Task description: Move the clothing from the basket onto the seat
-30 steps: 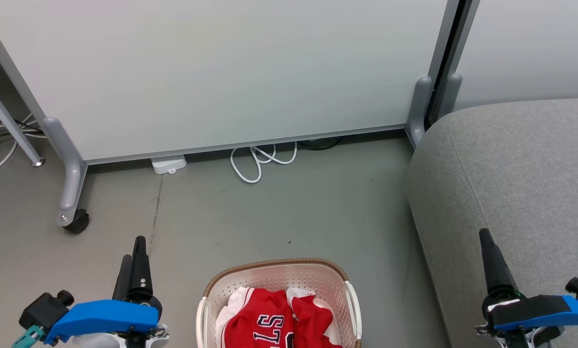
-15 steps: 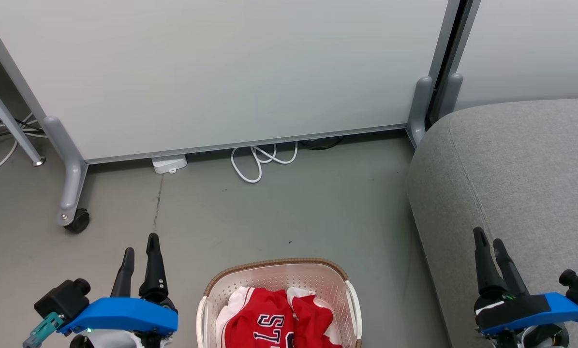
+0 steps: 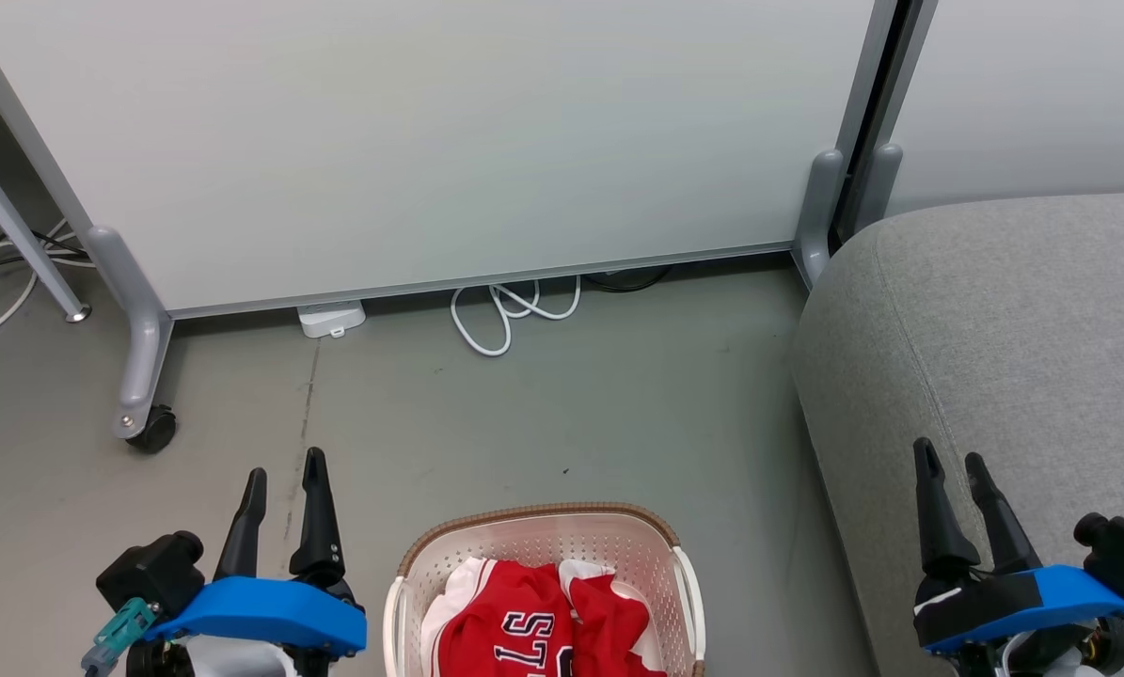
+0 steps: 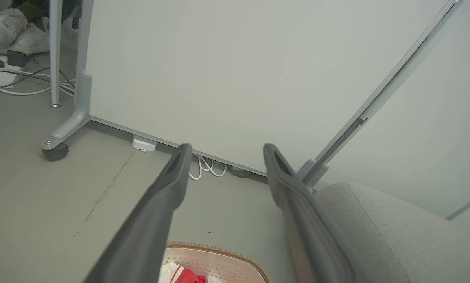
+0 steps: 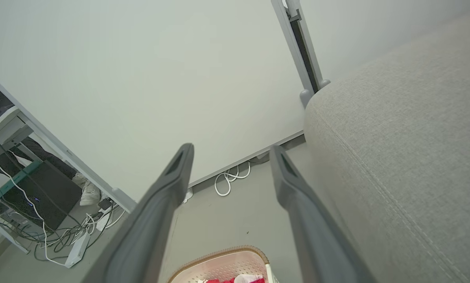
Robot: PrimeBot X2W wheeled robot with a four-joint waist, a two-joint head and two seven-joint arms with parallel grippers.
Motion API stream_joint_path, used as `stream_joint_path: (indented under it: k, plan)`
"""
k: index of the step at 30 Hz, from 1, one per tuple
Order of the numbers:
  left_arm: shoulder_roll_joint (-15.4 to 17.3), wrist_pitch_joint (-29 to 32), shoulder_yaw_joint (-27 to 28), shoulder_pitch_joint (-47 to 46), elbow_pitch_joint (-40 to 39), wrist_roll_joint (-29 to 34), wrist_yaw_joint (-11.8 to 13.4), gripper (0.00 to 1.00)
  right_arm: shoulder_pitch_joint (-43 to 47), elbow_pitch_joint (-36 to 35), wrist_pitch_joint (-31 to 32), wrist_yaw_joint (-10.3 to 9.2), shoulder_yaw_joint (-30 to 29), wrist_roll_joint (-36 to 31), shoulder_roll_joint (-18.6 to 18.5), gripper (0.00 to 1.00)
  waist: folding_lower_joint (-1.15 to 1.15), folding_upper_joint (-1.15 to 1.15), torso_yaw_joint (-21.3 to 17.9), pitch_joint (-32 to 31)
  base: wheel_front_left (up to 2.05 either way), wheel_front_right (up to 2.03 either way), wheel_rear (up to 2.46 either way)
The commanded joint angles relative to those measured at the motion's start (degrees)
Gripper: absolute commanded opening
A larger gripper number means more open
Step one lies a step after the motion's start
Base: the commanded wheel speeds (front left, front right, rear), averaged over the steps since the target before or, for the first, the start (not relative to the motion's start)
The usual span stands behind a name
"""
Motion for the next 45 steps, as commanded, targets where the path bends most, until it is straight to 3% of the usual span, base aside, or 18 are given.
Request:
stream_joint_path:
  k: [1,17,45]
  plan:
    - [0.44,-0.62,-0.22,-1.33,-0.54,1.60,0.31,1.00,-1.10,-0.81,-0.48,0.10,-0.14,-1.82,-0.43,1.00,0.00,0.00,-0.01,0.00,0.00,0.00,0.00]
    - [0.25,-2.94,-1.86,-1.53,0.14,9.80,0.26,1.00,-1.10,-0.97,-1.62,0.12,-0.08,-12.33,-0.52,1.00,0.00,0.00,0.06,-0.22,0.00,0.00,0.00]
    - [-1.04,-6.19,-1.71,-1.17,2.96,18.18,-0.72,1.00,-0.29,-1.17,-3.47,0.15,0.87,-26.09,-0.60,1.00,0.00,0.00,0.29,-0.95,0.00,0.00,0.00]
